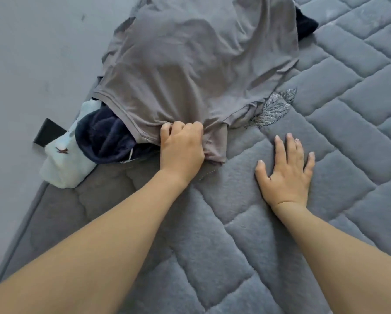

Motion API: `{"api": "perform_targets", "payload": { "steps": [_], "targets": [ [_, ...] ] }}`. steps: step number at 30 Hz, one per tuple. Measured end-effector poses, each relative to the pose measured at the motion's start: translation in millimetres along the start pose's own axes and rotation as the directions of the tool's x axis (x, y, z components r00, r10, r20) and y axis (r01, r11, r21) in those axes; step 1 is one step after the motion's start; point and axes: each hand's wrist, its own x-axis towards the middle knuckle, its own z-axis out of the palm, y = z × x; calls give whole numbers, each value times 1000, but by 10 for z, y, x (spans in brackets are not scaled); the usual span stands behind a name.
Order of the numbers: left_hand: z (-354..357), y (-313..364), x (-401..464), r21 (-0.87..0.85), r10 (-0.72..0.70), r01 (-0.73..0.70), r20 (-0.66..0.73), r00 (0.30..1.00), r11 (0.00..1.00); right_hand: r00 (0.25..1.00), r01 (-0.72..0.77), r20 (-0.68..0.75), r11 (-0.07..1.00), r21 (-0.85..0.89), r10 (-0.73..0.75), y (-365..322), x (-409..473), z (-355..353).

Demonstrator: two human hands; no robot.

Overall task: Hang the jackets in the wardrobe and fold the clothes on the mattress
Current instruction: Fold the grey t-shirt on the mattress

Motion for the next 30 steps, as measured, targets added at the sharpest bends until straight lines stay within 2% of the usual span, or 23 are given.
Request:
{"api": "perform_targets", "payload": {
  "steps": [2,3,5,7,9,13,17,19,21,23,24,25,27,28,30],
  "targets": [
    [12,75,-144,-152,112,-128,-106,988,980,1000,-1,-2,1000,-7,1,5,-19,6],
    [-7,110,-231,-206,149,-170,-114,982,964,1000,-1,-11,1000,-7,1,1,-14,8],
    [-20,169,-325,-226,84,-85,-13,996,970,1000,-9,-20,1000,-6,9,15,13,8],
    [2,179,-265,-135,-19,34,112,994,990,1000,-10,-27,1000,-14,10,17,10,25],
    [27,221,-133,-91,-6,20,151,988,996,999,-3,-48,1000,-7,3,15,8,38],
    [-99,302,8,-262,57,-37,68,996,964,996,10,-92,1000,18,-9,42,25,68],
    [-409,334,-116,-420,-87,79,1,996,904,990,52,-134,998,35,-47,44,9,76],
    [-526,335,-203,-491,-101,133,93,991,861,985,95,-149,995,41,-88,54,2,75],
    [-514,319,-326,-530,-17,182,301,953,828,978,133,-168,989,57,-122,74,4,79],
    [-424,285,-538,-551,68,266,512,856,791,962,193,-208,979,63,-176,95,-4,96],
    [-390,256,-681,-563,109,295,575,811,772,948,234,-237,970,59,-214,104,-11,109],
    [-367,215,-838,-546,148,268,600,786,794,931,276,-260,960,50,-255,115,-13,116],
    [-277,107,-1165,-383,243,-19,544,803,923,898,373,-260,927,29,-354,129,-5,123],
    [-212,68,-1307,-274,269,-139,524,808,952,876,430,-248,903,18,-413,134,-1,124],
    [-62,64,-1464,-163,254,-203,432,865,966,834,517,-223,856,-4,-505,152,15,114]
  ]
}}
